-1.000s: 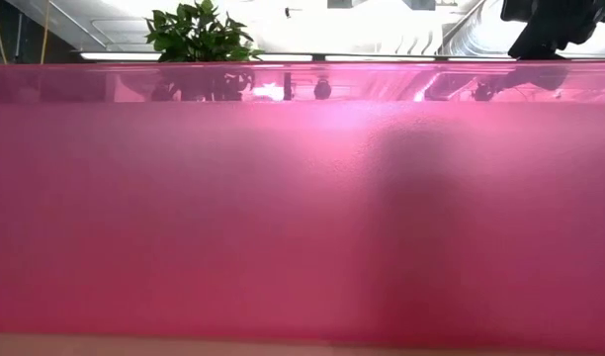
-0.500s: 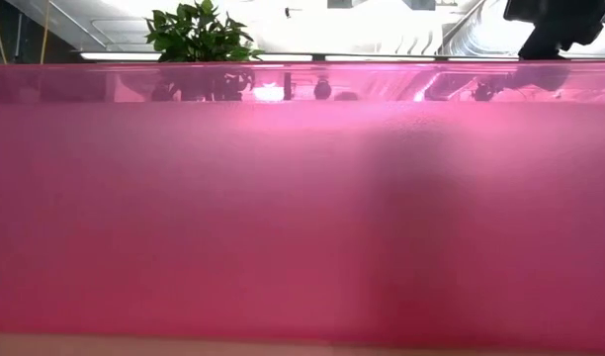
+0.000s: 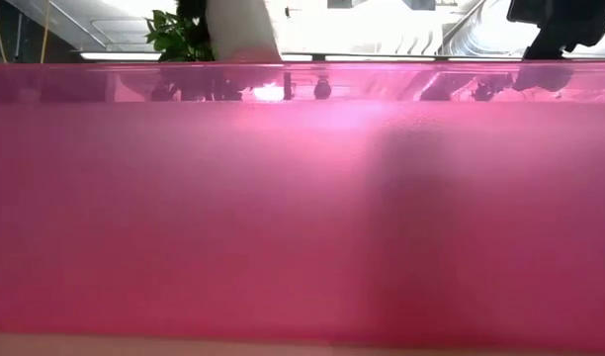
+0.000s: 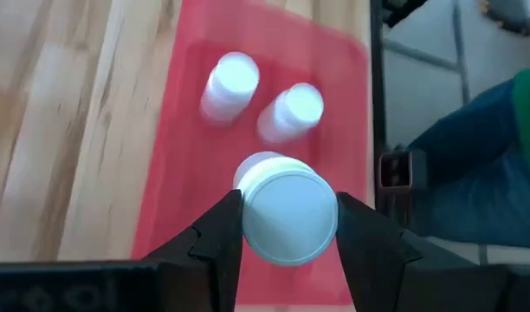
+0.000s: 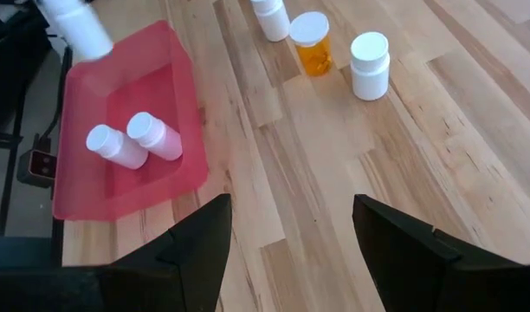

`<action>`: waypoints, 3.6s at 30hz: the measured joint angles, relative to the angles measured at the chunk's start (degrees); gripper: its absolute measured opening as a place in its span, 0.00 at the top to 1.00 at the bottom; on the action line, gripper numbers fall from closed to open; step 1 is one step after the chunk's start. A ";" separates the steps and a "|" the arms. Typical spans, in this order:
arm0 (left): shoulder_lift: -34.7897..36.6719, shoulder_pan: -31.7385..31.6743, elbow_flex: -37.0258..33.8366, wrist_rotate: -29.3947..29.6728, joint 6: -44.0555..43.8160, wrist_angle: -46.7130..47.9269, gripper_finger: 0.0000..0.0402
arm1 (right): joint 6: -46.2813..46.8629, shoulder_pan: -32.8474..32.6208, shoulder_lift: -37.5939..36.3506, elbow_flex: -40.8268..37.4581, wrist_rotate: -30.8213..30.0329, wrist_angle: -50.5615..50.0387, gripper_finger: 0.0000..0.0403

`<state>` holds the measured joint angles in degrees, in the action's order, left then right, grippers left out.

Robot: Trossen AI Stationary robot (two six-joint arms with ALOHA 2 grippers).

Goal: Pick and place pill bottles into a basket
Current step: Put the white pill bottle into the red bin

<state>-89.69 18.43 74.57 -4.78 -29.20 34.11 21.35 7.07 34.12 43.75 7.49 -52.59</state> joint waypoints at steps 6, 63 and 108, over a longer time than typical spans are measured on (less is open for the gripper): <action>-2.71 -0.04 0.34 1.65 2.39 -0.44 0.53 | -0.71 0.00 0.01 0.00 0.02 0.03 0.42; -11.94 -2.03 4.78 1.61 17.58 6.76 0.53 | -1.32 0.00 0.01 0.00 -0.24 -0.29 0.42; -23.43 -3.06 15.17 -2.33 22.88 7.89 0.53 | -1.91 0.00 -0.01 0.00 -0.24 -0.31 0.42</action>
<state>-113.12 15.38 89.74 -7.11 -6.33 42.00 19.44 7.07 34.11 43.75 7.25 -52.90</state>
